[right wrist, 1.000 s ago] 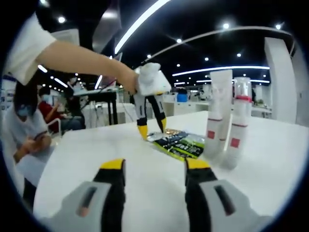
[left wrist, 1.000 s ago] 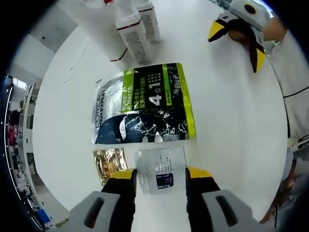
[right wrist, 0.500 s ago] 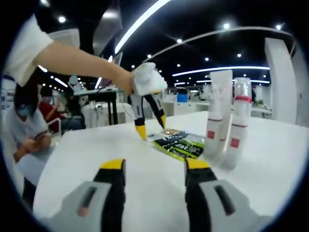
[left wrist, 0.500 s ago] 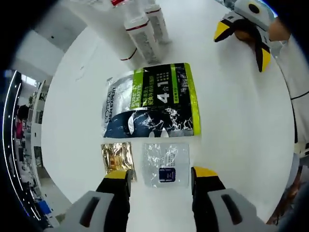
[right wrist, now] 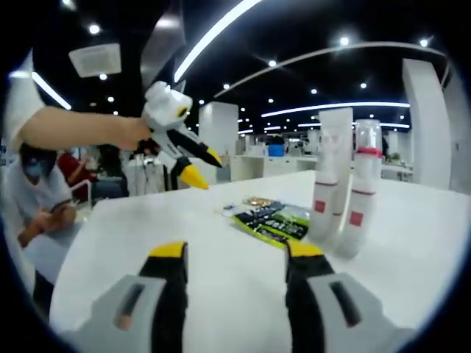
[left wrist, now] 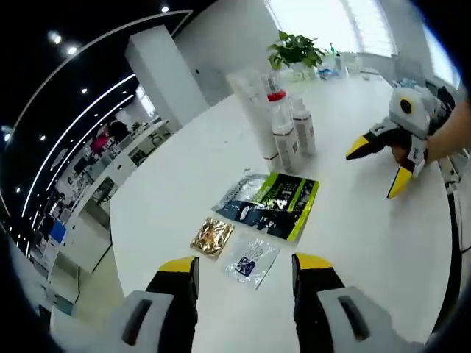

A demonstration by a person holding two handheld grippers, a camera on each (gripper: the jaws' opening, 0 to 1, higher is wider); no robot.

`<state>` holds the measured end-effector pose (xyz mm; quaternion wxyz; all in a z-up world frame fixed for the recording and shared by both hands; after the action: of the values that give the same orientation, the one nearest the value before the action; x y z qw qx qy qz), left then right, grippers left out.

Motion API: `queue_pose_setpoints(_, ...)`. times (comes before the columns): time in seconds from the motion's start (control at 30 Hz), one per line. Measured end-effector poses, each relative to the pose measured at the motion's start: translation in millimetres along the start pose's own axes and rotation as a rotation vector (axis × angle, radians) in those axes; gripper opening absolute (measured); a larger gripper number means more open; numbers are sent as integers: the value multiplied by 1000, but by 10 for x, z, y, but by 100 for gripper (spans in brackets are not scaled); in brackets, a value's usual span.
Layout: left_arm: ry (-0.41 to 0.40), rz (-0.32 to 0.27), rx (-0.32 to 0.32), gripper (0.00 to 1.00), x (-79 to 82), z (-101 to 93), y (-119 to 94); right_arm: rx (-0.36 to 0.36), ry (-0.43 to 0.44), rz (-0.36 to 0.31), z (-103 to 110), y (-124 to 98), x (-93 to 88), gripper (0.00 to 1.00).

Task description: Arrange the skincare products in the storage area until every visible bottle or jar stands upright without overlapping.

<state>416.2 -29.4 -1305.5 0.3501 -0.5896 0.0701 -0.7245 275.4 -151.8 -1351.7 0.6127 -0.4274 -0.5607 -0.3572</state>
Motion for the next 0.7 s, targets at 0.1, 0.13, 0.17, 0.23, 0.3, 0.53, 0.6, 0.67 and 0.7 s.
queue_pose_setpoints(0.1,-127,-160,46,52,-2,-241,-116,-7,10,-20,-5,-17,33,53)
queue_pose_setpoints(0.13,-143,-174,49,52,-16,-274,-132,-10,9,-27,-7,-23,45,53)
queue_pose_setpoints(0.17,-184,-206,79,51,-45,-303,-141,-13,12,-42,-12,-33,68,53)
queue_pose_setpoints(0.23,-251,-310,84,45,-77,-479,-211,-35,37,-102,-53,-81,153,54)
queue_pose_setpoints(0.3,-320,-383,100,44,-32,-493,-283,-41,39,-107,-77,-98,158,55)
queue_pose_setpoints(0.53,-387,-541,197,53,40,-474,-506,-67,64,-120,-121,-107,173,61)
queue_pose_setpoints(0.6,-411,-583,206,60,40,-496,-519,-72,68,-125,-129,-106,184,61)
queue_pose_setpoints(0.67,-430,-599,204,63,5,-525,-512,-80,71,-129,-141,-101,200,61)
queue_pose_setpoints(0.7,-442,-608,202,64,-21,-536,-499,-81,72,-130,-144,-101,206,61)
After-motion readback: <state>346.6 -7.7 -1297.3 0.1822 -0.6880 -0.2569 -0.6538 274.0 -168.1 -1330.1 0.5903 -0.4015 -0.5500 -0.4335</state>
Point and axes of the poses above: the point that each gripper's makers call its tool centre point, and the gripper's own axes: y roughly forward along the fingers, z roughly to its left, x roughly out of its top, the point moved 2 cm from there along -y, roughly backward along the fingers, and after that the axes turned 2 degrees about x, right-handed, at the moved point
